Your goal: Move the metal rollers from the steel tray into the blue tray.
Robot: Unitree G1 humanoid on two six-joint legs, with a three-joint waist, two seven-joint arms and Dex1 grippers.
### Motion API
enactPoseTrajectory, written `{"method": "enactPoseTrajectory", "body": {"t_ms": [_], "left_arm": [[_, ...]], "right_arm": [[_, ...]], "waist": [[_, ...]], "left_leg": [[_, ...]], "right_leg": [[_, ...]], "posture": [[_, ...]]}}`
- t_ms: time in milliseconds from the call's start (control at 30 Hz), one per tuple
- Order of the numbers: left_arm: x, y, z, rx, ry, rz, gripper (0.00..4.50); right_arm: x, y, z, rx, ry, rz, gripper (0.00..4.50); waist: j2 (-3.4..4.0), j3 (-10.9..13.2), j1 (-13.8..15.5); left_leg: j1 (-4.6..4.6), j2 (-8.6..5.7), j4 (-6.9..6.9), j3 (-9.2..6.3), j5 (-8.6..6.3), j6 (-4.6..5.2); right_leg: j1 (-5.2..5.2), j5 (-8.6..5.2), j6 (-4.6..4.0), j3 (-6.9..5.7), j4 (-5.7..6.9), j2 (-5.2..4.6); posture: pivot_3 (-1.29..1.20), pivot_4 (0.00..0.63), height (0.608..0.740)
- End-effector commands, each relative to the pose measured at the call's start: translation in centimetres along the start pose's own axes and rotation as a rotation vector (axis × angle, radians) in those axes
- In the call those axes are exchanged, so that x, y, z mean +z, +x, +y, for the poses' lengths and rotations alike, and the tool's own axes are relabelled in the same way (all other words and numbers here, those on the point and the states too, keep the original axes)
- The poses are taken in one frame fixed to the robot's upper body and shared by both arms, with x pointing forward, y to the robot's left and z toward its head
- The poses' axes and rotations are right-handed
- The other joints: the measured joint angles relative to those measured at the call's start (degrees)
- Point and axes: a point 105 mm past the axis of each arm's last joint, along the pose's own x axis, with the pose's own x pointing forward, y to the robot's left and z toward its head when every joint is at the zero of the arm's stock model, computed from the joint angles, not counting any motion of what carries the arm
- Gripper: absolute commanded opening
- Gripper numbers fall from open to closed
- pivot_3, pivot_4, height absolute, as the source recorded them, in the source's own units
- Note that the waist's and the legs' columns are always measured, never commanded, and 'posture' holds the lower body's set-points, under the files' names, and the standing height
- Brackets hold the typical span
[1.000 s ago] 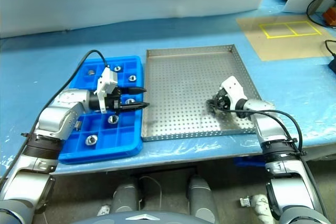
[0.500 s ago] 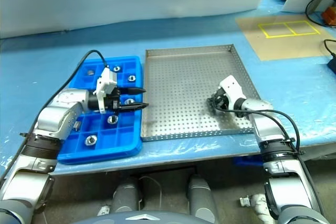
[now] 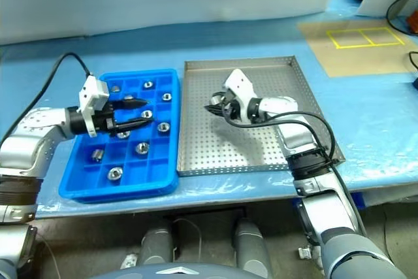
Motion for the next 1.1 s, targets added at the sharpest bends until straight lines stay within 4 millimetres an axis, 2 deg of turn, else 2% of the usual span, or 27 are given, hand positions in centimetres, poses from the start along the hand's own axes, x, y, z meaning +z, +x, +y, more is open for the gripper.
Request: {"method": "enactPoseTrajectory", "body": {"t_ms": [33, 133, 400, 600, 833, 1100], "left_arm": [[1.5, -1.5, -0.4, 0.044, 0.039, -0.018, 3.09], [1.2, -2.5, -1.3, 0.071, 0.019, -0.002, 3.09], [0.3, -4.5, -4.9, 0.122, -0.062, 0.027, 3.09], [0.2, -5.3, -7.1, 0.159, -0.101, 0.036, 3.09], [0.0, -5.5, -9.4, 0.171, -0.145, 0.042, 3.09], [-0.2, -5.3, -9.8, 0.173, -0.162, 0.041, 3.09]], "right_arm": [[1.8, 1.3, 1.8, 0.146, -0.033, -0.050, 1.79], [2.2, 1.9, 3.5, 0.291, 0.010, -0.059, 1.79], [2.6, 3.7, 6.9, 0.530, -0.019, -0.051, 1.79], [1.5, 4.6, 9.2, 0.647, -0.041, -0.020, 1.79], [0.7, 5.0, 10.3, 0.722, -0.042, 0.002, 1.79], [-1.1, 4.4, 10.4, 0.758, -0.047, 0.068, 1.79]], "waist": [[0.00, 0.00, 0.38], [0.00, 0.00, 1.53], [-0.02, 0.01, 3.30], [-0.03, 0.01, 5.00], [-0.03, 0.01, 6.92], [-0.02, 0.02, 8.40]], "left_leg": [[0.00, 0.01, -0.01, 0.00, 0.00, -0.01], [-0.03, 0.01, -0.02, -0.02, 0.00, -0.01], [-0.08, 0.04, -0.09, -0.09, 0.00, -0.03], [-0.13, 0.04, -0.11, -0.16, 0.00, -0.03], [-0.15, 0.04, -0.17, -0.20, 0.00, -0.04], [-0.15, 0.01, -0.21, -0.23, -0.01, -0.04]], "right_leg": [[0.00, 0.00, 0.00, -0.01, 0.00, 0.00], [0.00, 0.00, 0.00, -0.06, 0.00, -0.02], [-0.05, -0.02, -0.01, -0.13, 0.00, -0.02], [-0.07, -0.03, 0.00, -0.15, -0.01, -0.03], [-0.11, -0.06, 0.04, -0.16, -0.02, -0.02], [-0.12, -0.28, 0.42, -0.13, -0.03, -0.02]], "posture": [[0.02, 0.150, 0.740], [0.09, 0.150, 0.740], [0.24, 0.150, 0.740], [0.34, 0.150, 0.740], [0.40, 0.150, 0.740], [0.39, 0.150, 0.740]]}}
